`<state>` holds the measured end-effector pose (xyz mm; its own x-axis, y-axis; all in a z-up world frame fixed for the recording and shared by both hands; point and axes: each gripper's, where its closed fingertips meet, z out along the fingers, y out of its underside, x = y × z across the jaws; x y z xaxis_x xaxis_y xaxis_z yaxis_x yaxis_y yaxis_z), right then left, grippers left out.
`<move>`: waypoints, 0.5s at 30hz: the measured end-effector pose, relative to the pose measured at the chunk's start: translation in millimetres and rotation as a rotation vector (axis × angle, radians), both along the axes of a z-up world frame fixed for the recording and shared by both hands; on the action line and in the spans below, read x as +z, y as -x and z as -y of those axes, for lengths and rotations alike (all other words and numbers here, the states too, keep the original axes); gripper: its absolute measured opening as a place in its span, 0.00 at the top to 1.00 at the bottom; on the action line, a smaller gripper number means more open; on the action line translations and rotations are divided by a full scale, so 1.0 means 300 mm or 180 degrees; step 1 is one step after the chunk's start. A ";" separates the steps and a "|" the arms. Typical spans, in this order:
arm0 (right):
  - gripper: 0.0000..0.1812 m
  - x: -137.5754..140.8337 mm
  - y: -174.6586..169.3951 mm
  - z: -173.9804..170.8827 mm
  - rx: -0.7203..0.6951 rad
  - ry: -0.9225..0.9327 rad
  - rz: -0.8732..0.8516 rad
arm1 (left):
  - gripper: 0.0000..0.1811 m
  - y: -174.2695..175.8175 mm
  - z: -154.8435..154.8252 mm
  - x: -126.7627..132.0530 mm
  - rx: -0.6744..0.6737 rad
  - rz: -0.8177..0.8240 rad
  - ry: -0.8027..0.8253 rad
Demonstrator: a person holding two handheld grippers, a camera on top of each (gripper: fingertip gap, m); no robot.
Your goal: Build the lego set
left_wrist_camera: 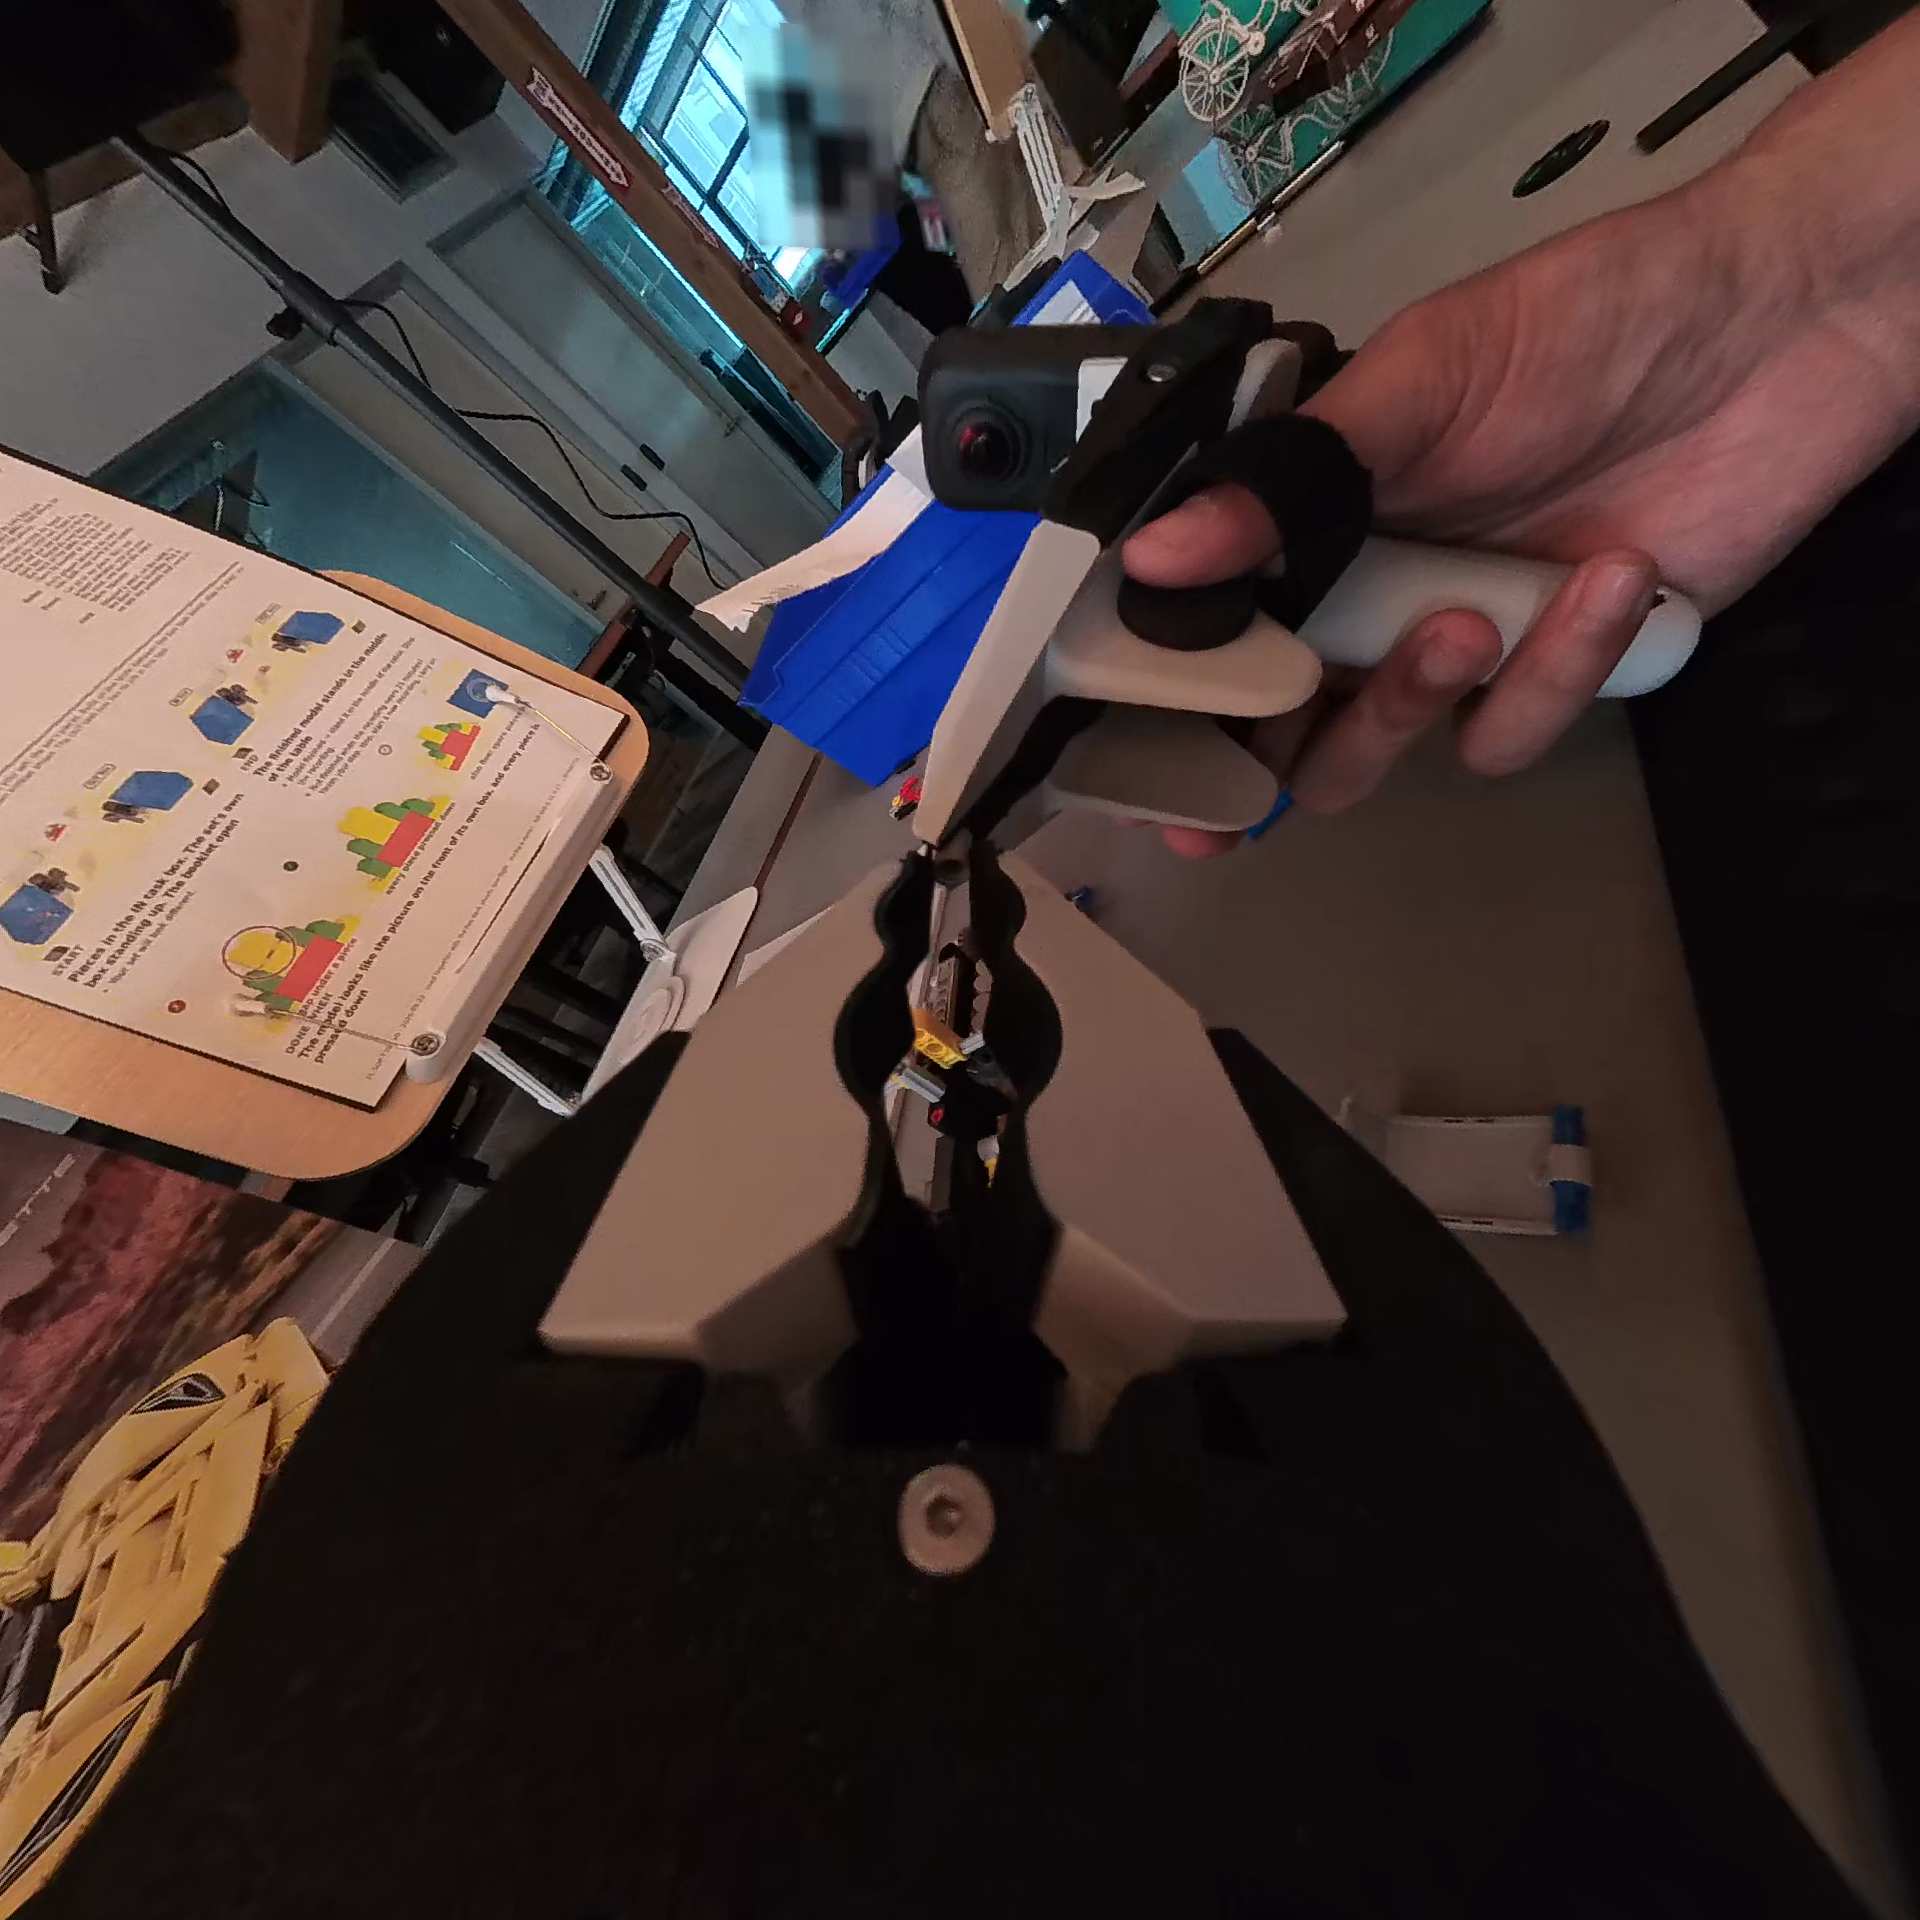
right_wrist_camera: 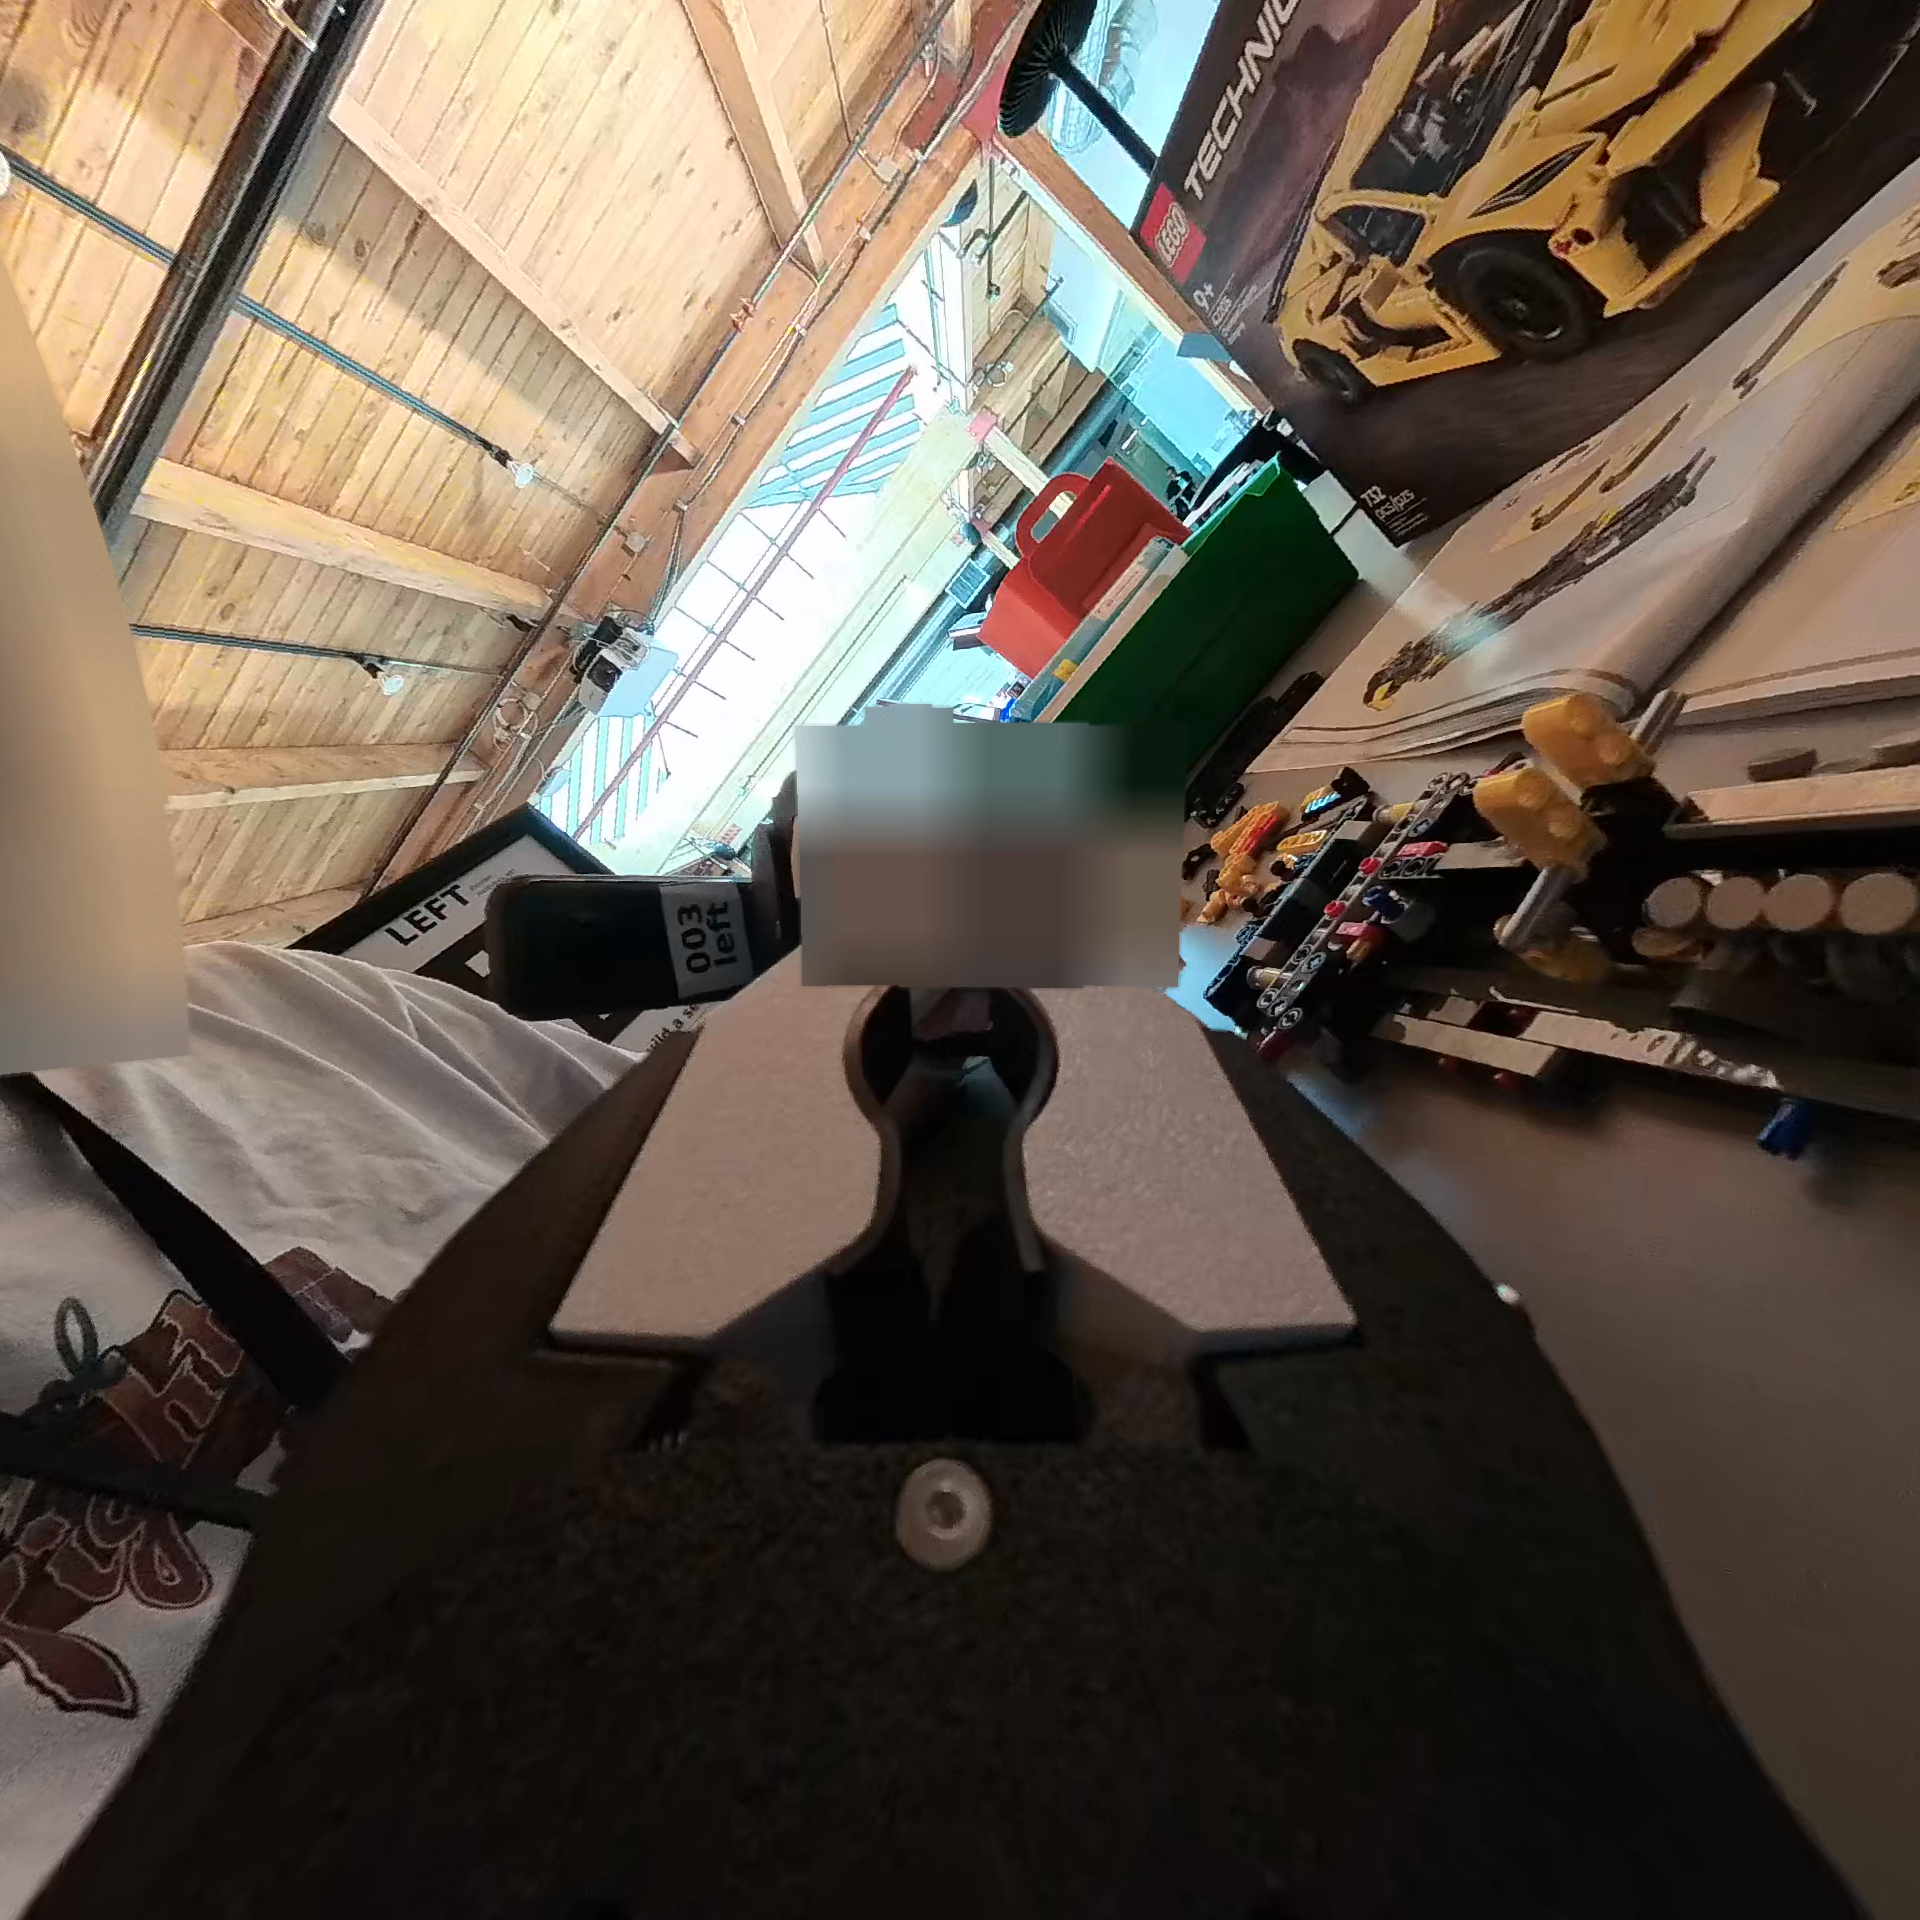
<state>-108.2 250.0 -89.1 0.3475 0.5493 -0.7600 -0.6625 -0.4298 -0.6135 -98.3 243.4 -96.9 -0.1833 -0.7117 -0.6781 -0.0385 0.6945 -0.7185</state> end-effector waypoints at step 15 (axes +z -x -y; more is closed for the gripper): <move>0.90 -0.310 0.142 0.163 0.1036 0.0008 0.3402 | 0.97 0.257 0.066 -0.188 -0.0814 -0.1523 0.1708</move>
